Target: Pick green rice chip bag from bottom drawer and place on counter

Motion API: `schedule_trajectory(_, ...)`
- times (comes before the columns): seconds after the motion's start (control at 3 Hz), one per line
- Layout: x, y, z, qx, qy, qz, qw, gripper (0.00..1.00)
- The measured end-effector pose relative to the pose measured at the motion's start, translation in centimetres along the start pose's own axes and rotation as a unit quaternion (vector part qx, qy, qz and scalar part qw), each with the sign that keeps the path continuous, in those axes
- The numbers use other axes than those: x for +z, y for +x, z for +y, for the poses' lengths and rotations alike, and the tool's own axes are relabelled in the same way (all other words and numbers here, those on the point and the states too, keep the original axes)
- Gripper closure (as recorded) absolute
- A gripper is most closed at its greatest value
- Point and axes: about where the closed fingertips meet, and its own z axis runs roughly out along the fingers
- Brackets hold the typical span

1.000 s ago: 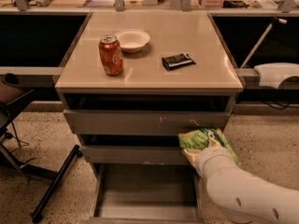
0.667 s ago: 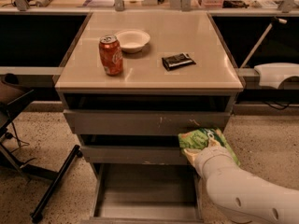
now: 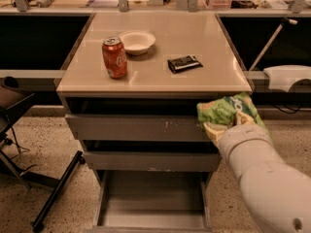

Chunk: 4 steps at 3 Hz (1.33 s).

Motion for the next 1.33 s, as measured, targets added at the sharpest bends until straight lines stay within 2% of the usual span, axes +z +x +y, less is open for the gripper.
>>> schedule_trajectory(0.33,-3.0,-8.9,-2.8,0.009,0.04,-0.053,0.9978,1.0)
schedule_trajectory(0.67,-2.9,-16.5,-3.0,0.01,0.056,-0.079,0.9952,1.0)
schedule_trajectory(1.0,-4.2,-20.7,-3.9,-0.005,0.067,-0.107,0.992,1.0)
schedule_trajectory(1.33,-4.2,-20.7,-3.9,-0.005,0.067,-0.107,0.992,1.0)
